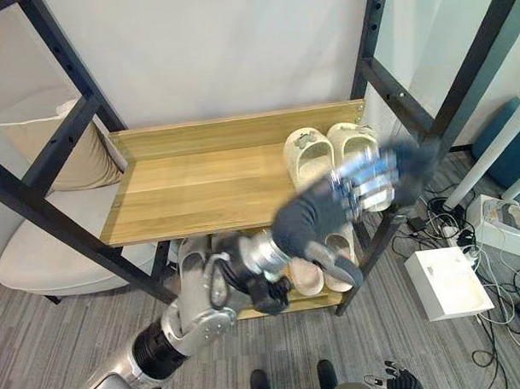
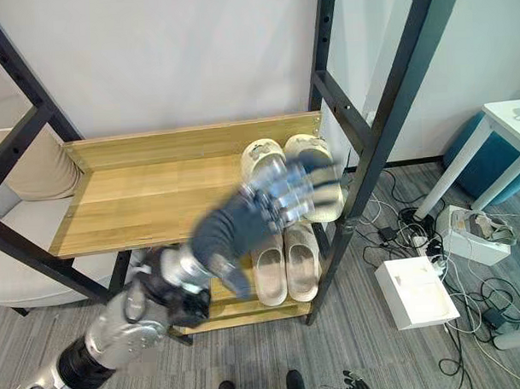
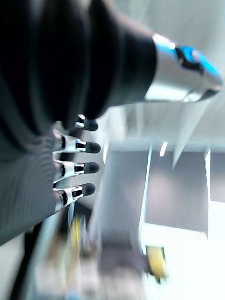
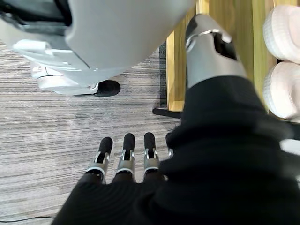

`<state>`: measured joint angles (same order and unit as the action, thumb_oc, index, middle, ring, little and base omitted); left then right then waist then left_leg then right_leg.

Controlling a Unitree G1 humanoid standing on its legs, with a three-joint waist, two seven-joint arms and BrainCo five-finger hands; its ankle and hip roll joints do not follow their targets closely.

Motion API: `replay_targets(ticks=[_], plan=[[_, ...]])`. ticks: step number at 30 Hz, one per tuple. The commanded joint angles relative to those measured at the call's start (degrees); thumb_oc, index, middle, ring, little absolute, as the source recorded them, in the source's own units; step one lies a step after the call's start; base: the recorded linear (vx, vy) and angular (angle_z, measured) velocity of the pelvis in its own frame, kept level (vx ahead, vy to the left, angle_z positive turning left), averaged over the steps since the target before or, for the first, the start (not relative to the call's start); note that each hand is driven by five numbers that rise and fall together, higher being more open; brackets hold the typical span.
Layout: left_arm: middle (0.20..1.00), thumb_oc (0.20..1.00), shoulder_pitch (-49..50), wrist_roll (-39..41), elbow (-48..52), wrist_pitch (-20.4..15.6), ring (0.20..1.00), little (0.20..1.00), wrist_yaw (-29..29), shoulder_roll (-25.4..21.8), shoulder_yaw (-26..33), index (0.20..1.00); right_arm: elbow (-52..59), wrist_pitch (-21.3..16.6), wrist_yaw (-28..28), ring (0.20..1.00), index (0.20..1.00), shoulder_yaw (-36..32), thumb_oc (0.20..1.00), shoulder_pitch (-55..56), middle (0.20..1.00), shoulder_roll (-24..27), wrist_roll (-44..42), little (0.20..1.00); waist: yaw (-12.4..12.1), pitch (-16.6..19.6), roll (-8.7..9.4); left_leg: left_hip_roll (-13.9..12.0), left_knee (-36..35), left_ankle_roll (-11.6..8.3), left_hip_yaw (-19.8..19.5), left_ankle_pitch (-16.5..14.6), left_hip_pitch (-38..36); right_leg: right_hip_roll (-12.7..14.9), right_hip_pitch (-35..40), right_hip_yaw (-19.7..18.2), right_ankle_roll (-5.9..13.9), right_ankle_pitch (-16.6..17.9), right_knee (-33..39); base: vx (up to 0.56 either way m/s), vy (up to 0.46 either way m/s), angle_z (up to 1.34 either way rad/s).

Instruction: Arrange the slippers neatly on the shoe rack.

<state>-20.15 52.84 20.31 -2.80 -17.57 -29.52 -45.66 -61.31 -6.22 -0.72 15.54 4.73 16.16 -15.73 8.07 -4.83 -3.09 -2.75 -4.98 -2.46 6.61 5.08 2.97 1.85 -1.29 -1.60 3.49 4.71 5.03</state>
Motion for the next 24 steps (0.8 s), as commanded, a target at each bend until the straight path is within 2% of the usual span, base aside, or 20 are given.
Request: replay_targets(ticks=[1, 4, 5, 8, 11, 15, 16, 21, 24], plan=[[1.000, 1.000, 1.8, -1.9, -4.4, 0.7, 1.000, 1.000, -5.9, -2.5, 0.1, 1.000, 1.4, -2.1, 0.3, 1.000, 1.000, 1.4, 1.000, -1.2, 1.000, 1.4, 0.7, 1.000, 0.1, -1.9, 2.39, -2.5, 0.0, -3.04, -1.3, -3.2, -2.9, 1.9, 1.5, 1.2, 3.42, -5.0, 0.0, 0.00, 0.000, 0.00], [1.000, 1.000, 3.7, -5.8, -10.4, 0.8, 1.000, 1.000, -7.6, -2.8, -2.1, 1.000, 1.7, -2.3, 0.8, 1.000, 1.000, 1.5, 1.000, -1.2, 1.000, 1.3, 0.1, 1.000, 0.1, -2.0, 2.23, -2.5, 0.0, -2.98, -1.0, -3.3, -3.0, 1.9, 1.4, 1.1, 3.48, -5.0, 0.0, 0.00, 0.000, 0.00], [1.000, 1.000, 5.5, -10.1, -15.5, -0.9, 1.000, 1.000, -7.0, -3.0, -2.0, 1.000, 2.3, -2.6, 0.9, 1.000, 1.000, 1.5, 1.000, -1.3, 1.000, 1.4, -0.3, 1.000, 0.2, -2.1, 2.18, -2.5, 0.0, -2.97, -0.9, -3.3, -3.0, 1.9, 1.3, 1.0, 3.49, -4.9, 0.0, 0.00, 0.000, 0.00], [1.000, 1.000, 7.8, -14.4, -20.6, -1.5, 1.000, 1.000, -6.5, -2.9, -2.0, 1.000, 2.7, -2.6, 0.9, 1.000, 1.000, 1.4, 1.000, -1.0, 1.000, 1.3, -0.8, 1.000, 0.2, -2.1, 2.05, -2.4, 0.0, -2.91, -0.7, -3.4, -3.1, 1.9, 1.3, 0.9, 3.52, -4.9, 0.0, 0.00, 0.010, -0.03], [1.000, 1.000, 13.3, -23.8, -30.5, -4.4, 1.000, 1.000, -1.9, -2.4, 2.4, 1.000, 1.9, -2.4, 0.7, 1.000, 1.000, 1.0, 1.000, -0.8, 1.000, 0.7, -1.7, 1.000, -0.3, -2.0, 1.93, -2.3, 0.0, -2.83, -0.7, -3.4, -3.4, 2.0, 1.5, 0.7, 3.42, -5.0, 0.0, 0.00, 0.004, -0.01], [1.000, 1.000, 17.9, -29.7, -42.0, -5.0, 1.000, 1.000, 2.3, 0.4, 7.5, 1.000, 0.3, -2.1, 0.5, 1.000, 1.000, 0.6, 1.000, -0.8, 1.000, 0.2, -3.3, 1.000, -0.8, -1.7, 1.89, -2.3, 0.0, -2.81, -0.8, -3.2, -3.7, 2.0, 1.9, 1.1, 3.34, -5.0, 0.0, 0.00, 0.000, 0.01], [1.000, 1.000, 18.7, -30.8, -44.8, -5.0, 1.000, 1.000, 2.9, 1.2, 8.6, 1.000, -0.1, -2.0, 0.5, 1.000, 1.000, 0.5, 1.000, -0.8, 1.000, 0.2, -3.4, 1.000, -0.9, -1.7, 1.92, -2.2, 0.0, -2.79, -0.9, -3.2, -3.7, 2.1, 2.0, 1.2, 3.32, -5.1, 0.0, 0.01, -0.002, 0.03], [1.000, 1.000, 21.0, -31.2, -62.8, -5.4, 1.000, 1.000, 10.9, 9.1, 21.5, 1.000, -2.4, -1.9, -0.1, 1.000, 1.000, -1.0, 1.000, -1.2, 1.000, -0.3, -4.4, 1.000, -1.6, -1.5, 2.10, -2.1, 0.0, -2.62, -1.4, -3.0, -3.8, 2.2, 2.2, 1.6, 3.09, -5.0, 0.0, 0.00, 0.004, 0.02], [1.000, 1.000, 19.9, -33.1, -70.9, -5.3, 1.000, 1.000, 13.9, 11.9, 25.8, 1.000, -3.8, -1.9, -1.1, 1.000, 1.000, -1.8, 1.000, -2.0, 1.000, -0.4, -4.0, 1.000, -2.0, -1.3, 2.31, -2.2, 0.0, -2.57, -1.6, -2.9, -3.9, 2.2, 2.4, 2.0, 2.98, -5.1, 0.0, 0.00, 0.000, 0.01]])
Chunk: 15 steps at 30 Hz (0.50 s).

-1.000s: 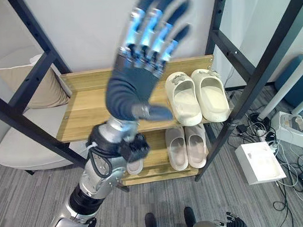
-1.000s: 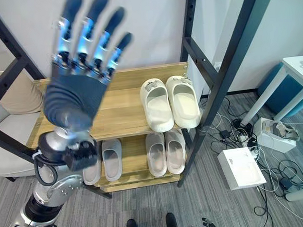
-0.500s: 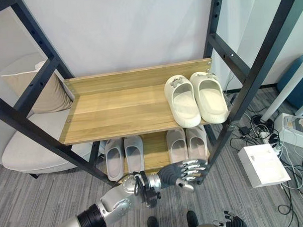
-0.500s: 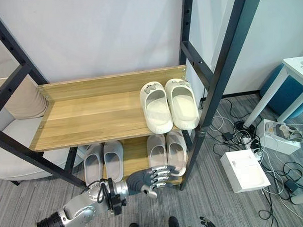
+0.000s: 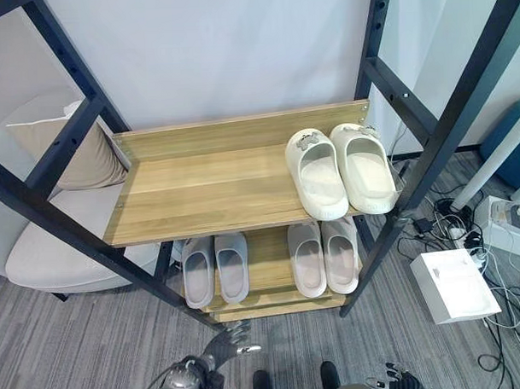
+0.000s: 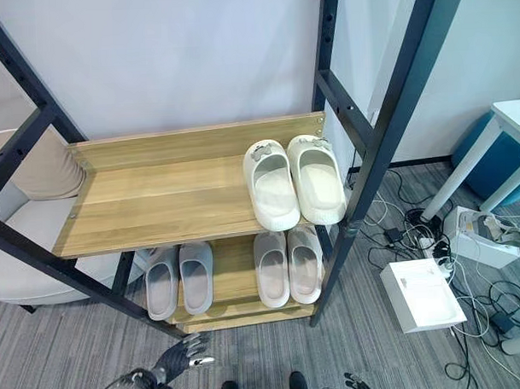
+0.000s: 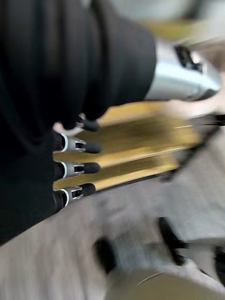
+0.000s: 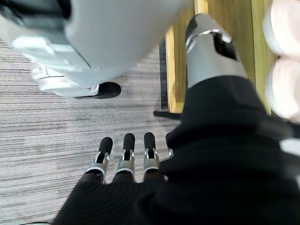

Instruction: Arrange the slippers neatly on the shoe rack.

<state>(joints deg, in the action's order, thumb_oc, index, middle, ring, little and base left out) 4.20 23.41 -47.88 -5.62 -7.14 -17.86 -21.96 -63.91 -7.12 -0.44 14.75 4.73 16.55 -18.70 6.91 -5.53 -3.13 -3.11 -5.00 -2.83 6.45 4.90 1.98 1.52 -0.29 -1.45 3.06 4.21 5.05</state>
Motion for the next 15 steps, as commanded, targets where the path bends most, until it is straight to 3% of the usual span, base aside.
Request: replay_targets(ticks=[1, 8, 15], plan=[[1.000, 1.000, -5.0, -3.7, -5.1, -2.3, 1.000, 1.000, 4.3, 1.0, 3.5, 1.000, -1.6, -1.0, -1.6, 1.000, 1.000, -1.1, 1.000, -2.3, 1.000, -0.8, -0.9, 1.000, -1.0, -0.5, 2.45, -1.9, 0.0, -2.19, -1.5, -2.7, -2.9, 2.5, 1.5, 1.8, 3.37, -4.6, -0.1, 0.01, 0.000, 0.04], [1.000, 1.000, -7.9, -3.1, -12.6, -2.7, 1.000, 1.000, 7.9, 3.0, 8.5, 1.000, -0.3, -1.6, -3.0, 1.000, 1.000, -1.7, 1.000, -4.1, 1.000, -0.3, -1.3, 1.000, -1.3, 0.0, 3.14, -2.0, 0.0, -2.17, -1.8, -2.8, -3.4, 2.4, 2.1, 1.9, 3.22, -4.8, -0.1, 0.00, 0.000, 0.00], [1.000, 1.000, -8.5, -1.3, -10.2, -4.2, 1.000, 1.000, 9.9, 3.7, 9.0, 1.000, 7.7, -3.8, -4.4, 1.000, 1.000, -2.7, 1.000, -4.9, 1.000, -0.3, -5.8, 1.000, -1.6, 0.5, 3.54, -2.0, 0.0, -2.15, -1.9, -3.1, -3.7, 2.3, 2.4, 2.0, 3.24, -5.0, -0.1, 0.00, 0.000, 0.00]])
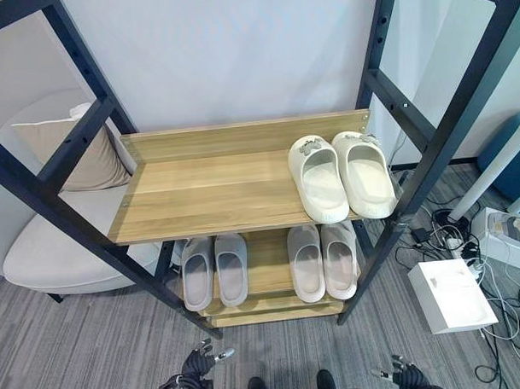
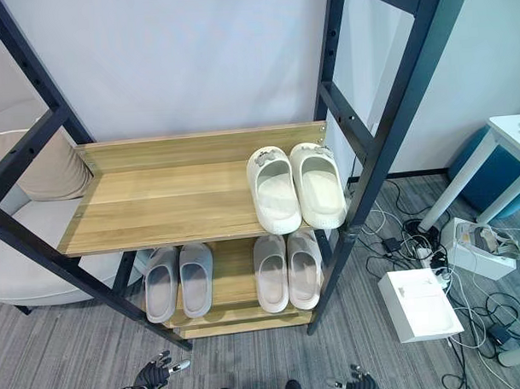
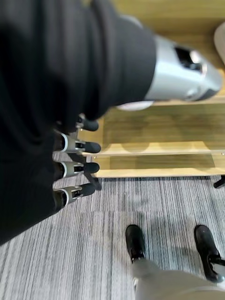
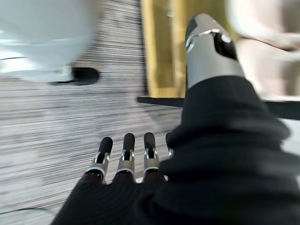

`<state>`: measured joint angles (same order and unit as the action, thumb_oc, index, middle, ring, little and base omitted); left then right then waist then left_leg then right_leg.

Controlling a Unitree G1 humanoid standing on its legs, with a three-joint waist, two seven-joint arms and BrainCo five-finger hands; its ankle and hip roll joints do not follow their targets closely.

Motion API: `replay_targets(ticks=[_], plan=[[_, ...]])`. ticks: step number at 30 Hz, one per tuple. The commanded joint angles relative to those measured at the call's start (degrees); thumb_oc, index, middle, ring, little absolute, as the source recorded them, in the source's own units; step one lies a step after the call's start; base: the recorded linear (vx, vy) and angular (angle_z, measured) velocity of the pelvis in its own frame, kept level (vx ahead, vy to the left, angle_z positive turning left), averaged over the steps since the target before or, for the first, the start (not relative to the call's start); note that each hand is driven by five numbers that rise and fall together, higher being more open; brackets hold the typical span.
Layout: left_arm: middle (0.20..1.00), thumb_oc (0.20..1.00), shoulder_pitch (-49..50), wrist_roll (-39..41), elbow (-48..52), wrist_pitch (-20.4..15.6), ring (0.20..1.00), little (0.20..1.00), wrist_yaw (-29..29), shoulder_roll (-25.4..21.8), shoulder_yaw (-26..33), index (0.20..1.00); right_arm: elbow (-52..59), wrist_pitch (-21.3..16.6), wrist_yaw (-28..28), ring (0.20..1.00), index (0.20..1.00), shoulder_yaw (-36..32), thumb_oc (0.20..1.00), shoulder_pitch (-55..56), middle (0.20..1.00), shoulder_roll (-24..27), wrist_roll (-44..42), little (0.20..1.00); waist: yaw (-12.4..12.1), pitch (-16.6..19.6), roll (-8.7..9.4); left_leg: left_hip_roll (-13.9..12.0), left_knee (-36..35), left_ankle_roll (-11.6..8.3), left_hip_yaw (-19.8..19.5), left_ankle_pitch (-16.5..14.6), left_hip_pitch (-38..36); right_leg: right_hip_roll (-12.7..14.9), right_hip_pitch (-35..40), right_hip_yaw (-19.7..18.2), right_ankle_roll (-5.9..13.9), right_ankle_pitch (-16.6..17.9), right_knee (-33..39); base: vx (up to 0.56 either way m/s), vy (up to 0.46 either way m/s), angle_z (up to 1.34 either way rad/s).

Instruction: Arrange the slippers neatly on the shoe rack.

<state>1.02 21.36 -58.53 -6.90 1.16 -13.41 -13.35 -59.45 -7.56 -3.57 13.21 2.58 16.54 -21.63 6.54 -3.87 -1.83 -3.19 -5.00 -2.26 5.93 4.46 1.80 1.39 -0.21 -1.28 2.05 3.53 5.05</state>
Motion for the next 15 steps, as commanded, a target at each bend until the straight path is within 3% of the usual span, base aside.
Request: replay_targets(ticks=[1, 9, 15], plan=[[1.000, 1.000, -5.3, 0.8, 1.0, -3.0, 1.000, 1.000, 1.8, -0.7, 0.3, 1.000, 4.7, -3.7, -1.4, 1.000, 1.000, -1.0, 1.000, -2.7, 1.000, -0.2, -2.8, 1.000, -1.3, -1.1, 2.27, -1.9, 0.0, -2.69, -1.4, -2.6, -3.5, 2.5, 2.3, 1.7, 4.25, -4.3, -0.1, 0.00, 0.000, 0.00], [1.000, 1.000, -4.4, -2.5, 6.2, -4.0, 1.000, 1.000, 3.9, -1.2, -1.7, 1.000, 15.6, -5.2, -2.7, 1.000, 1.000, 0.2, 1.000, -2.5, 1.000, 1.3, -0.4, 1.000, -1.6, -0.7, 2.45, -1.9, 0.0, -2.62, -1.3, -2.7, -3.5, 2.6, 2.3, 1.9, 4.43, -4.2, -0.1, 0.00, 0.000, 0.00], [1.000, 1.000, -3.8, -2.2, 6.7, -4.2, 1.000, 1.000, 4.2, -1.4, -1.2, 1.000, 14.5, -5.0, -3.3, 1.000, 1.000, 0.5, 1.000, -2.4, 1.000, 1.5, 1.6, 1.000, -1.8, -0.6, 2.49, -1.9, 0.0, -2.60, -1.5, -2.7, -3.5, 2.7, 2.5, 2.0, 4.48, -4.3, -0.1, 0.00, 0.000, 0.00]])
